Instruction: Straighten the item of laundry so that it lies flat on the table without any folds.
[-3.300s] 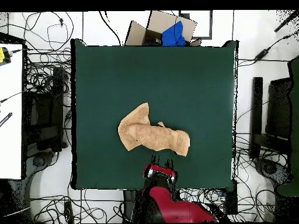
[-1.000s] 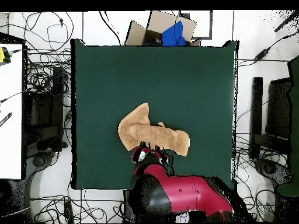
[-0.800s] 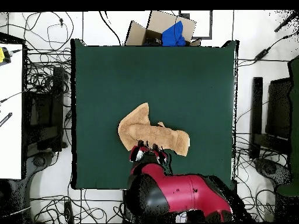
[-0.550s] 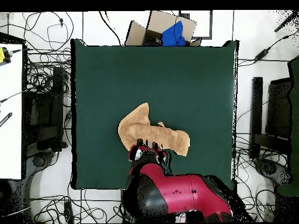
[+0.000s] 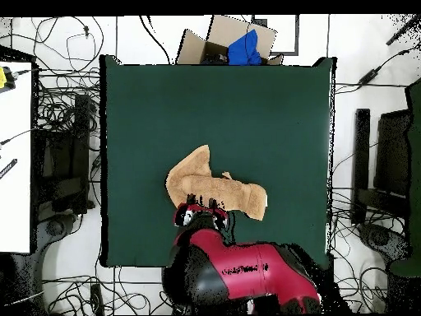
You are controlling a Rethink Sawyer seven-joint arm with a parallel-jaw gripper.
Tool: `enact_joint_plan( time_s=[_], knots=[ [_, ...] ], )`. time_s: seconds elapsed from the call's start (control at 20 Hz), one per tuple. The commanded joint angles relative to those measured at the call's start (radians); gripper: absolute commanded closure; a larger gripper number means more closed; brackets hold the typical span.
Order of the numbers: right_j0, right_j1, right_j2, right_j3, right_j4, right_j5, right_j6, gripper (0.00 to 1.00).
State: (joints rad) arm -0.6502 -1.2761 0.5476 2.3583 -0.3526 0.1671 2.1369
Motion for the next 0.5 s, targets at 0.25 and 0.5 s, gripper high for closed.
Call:
enact_joint_plan(
  time_s=[0.25, 0.5],
  knots=[
    [0.158, 0.188, -0.176, -0.114, -0.175, -0.022, 0.069, 0.00],
    [0.181, 0.239, -0.227, -0.152, -0.213, -0.037, 0.071, 0.00]
  ],
)
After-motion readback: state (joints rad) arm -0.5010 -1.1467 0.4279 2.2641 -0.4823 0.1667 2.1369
